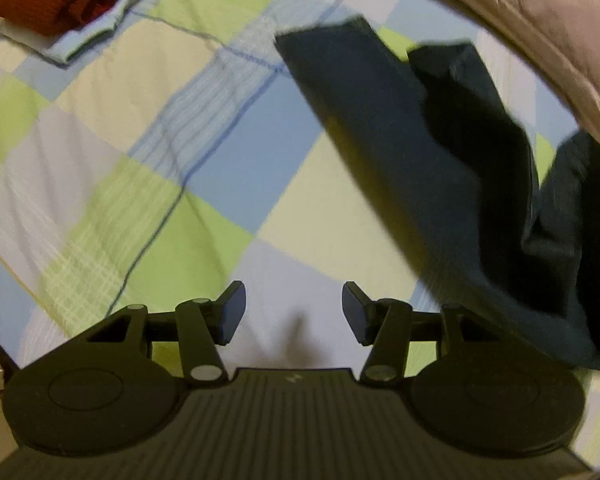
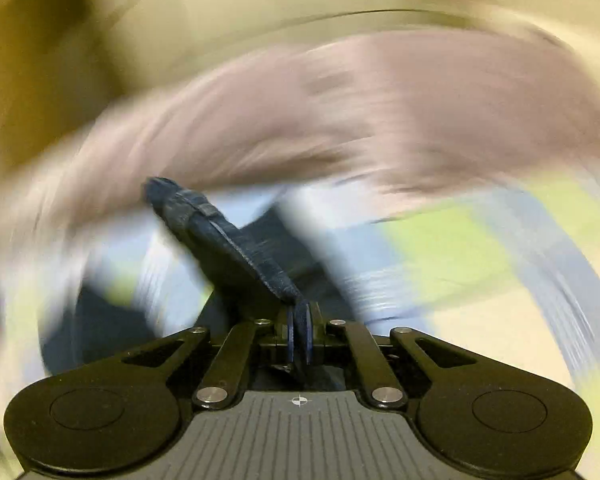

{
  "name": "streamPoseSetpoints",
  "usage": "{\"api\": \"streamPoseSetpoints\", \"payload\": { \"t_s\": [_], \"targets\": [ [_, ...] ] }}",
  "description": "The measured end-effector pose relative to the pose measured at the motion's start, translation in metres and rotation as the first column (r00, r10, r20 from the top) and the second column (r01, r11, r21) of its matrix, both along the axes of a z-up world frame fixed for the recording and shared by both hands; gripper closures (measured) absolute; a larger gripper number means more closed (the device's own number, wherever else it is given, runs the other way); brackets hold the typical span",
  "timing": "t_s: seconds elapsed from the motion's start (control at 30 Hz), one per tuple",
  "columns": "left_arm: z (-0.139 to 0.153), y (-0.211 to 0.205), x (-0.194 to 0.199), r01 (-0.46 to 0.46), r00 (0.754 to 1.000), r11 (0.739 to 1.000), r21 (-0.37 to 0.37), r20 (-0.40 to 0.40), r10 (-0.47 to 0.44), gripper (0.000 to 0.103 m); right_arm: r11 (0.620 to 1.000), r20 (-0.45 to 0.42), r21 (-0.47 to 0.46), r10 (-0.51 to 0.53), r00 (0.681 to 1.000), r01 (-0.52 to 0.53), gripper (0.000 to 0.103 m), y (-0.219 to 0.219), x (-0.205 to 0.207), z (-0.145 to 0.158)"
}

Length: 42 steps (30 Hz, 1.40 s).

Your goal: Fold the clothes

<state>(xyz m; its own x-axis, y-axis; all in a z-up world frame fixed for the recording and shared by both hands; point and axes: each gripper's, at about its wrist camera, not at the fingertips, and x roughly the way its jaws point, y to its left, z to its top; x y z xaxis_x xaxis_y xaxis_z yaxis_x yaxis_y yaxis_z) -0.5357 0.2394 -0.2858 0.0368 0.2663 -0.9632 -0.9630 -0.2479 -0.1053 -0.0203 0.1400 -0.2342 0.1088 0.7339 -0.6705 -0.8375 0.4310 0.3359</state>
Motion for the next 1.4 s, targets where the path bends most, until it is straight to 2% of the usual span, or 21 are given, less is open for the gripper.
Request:
{"api": "streamPoseSetpoints", "payload": {
  "t_s": [0.03,0.07,0.1,0.23,0.27,0.3,0.33,0.4,0.47,0.6,0.73,0.83,0.9,1.0,1.17,1.2,1.27,1.3,1.33,1.37,1.4],
  "targets": [
    [0.000,0.003,-0.001,-0.018,1.000,1.000,0.012,0.010,0.018,0.054,0.990,-0.081,0.024,-0.133,0.988,0.136,0.100,-0.021,0.030,0.005],
    [0.000,0.006,-0.002,-0.040,0.999,0.999,0.023,0.023,0.039,0.054,0.962,-0.164,0.037,-0.261,0.951,0.270,0.100,-0.042,0.061,0.009],
    [-0.001,0.008,-0.003,-0.063,0.997,0.998,0.032,0.040,0.061,0.054,0.934,-0.196,-0.012,-0.353,0.915,0.358,0.100,-0.062,0.077,0.005],
    [-0.009,0.013,-0.002,-0.154,0.980,0.987,0.049,0.133,0.146,0.054,0.815,-0.289,-0.265,-0.577,0.763,0.516,0.099,-0.128,0.107,-0.044],
    [-0.011,0.015,0.000,-0.169,0.975,0.984,0.051,0.153,0.159,0.054,0.804,-0.314,-0.290,-0.592,0.742,0.518,0.098,-0.135,0.111,-0.055],
    [-0.012,0.017,0.003,-0.179,0.971,0.982,0.055,0.168,0.167,0.054,0.802,-0.339,-0.303,-0.596,0.728,0.516,0.084,-0.140,0.114,-0.064],
    [-0.013,0.019,0.005,-0.189,0.967,0.980,0.060,0.183,0.175,0.054,0.799,-0.363,-0.315,-0.600,0.713,0.512,0.078,-0.145,0.118,-0.072],
    [-0.013,0.023,0.012,-0.203,0.961,0.977,0.072,0.207,0.184,0.054,0.808,-0.384,-0.311,-0.589,0.711,0.500,0.046,-0.145,0.126,-0.080],
    [-0.009,0.028,0.021,-0.202,0.959,0.975,0.097,0.224,0.176,0.054,0.804,-0.390,-0.274,-0.595,0.703,0.528,0.045,-0.150,0.134,-0.080],
    [0.004,0.034,0.038,-0.227,0.938,0.964,0.136,0.297,0.179,0.052,0.738,-0.413,-0.255,-0.667,0.620,0.624,0.045,-0.159,0.169,-0.080],
    [0.009,0.031,0.050,-0.264,0.910,0.956,0.127,0.362,0.203,0.046,0.705,-0.449,-0.267,-0.694,0.562,0.657,0.045,-0.163,0.198,-0.089],
    [0.005,0.025,0.054,-0.347,0.845,0.935,0.076,0.457,0.276,0.046,0.708,-0.451,-0.273,-0.692,0.563,0.651,0.045,-0.162,0.206,-0.092],
    [0.000,0.022,0.053,-0.434,0.772,0.900,0.042,0.532,0.348,0.044,0.721,-0.457,-0.275,-0.680,0.573,0.636,0.045,-0.159,0.209,-0.094],
    [-0.008,0.027,0.051,-0.565,0.633,0.825,-0.004,0.639,0.437,0.038,0.737,-0.468,-0.277,-0.663,0.584,0.616,0.045,-0.156,0.210,-0.096],
    [-0.026,0.047,0.062,-0.680,0.393,0.722,-0.125,0.769,0.503,0.036,0.753,-0.463,-0.267,-0.647,0.606,0.601,0.045,-0.148,0.212,-0.096],
    [-0.031,0.050,0.064,-0.689,0.367,0.710,-0.144,0.775,0.514,0.036,0.756,-0.464,-0.265,-0.644,0.608,0.599,0.045,-0.147,0.214,-0.097],
    [-0.041,0.056,0.067,-0.708,0.348,0.686,-0.171,0.761,0.548,0.038,0.758,-0.467,-0.264,-0.641,0.609,0.596,0.045,-0.146,0.216,-0.100],
    [-0.046,0.057,0.067,-0.720,0.346,0.671,-0.176,0.747,0.568,0.047,0.758,-0.470,-0.264,-0.641,0.607,0.596,0.045,-0.146,0.216,-0.102],
    [-0.046,0.058,0.064,-0.725,0.357,0.670,-0.158,0.746,0.562,0.078,0.758,-0.472,-0.264,-0.640,0.606,0.596,0.045,-0.145,0.217,-0.104],
    [-0.041,0.057,0.059,-0.724,0.378,0.679,-0.122,0.753,0.539,0.096,0.757,-0.479,-0.265,-0.641,0.600,0.597,0.045,-0.145,0.218,-0.107],
    [-0.036,0.057,0.055,-0.723,0.399,0.686,-0.085,0.759,0.515,0.103,0.756,-0.488,-0.265,-0.641,0.593,0.599,0.045,-0.146,0.220,-0.110]
  ]
}}
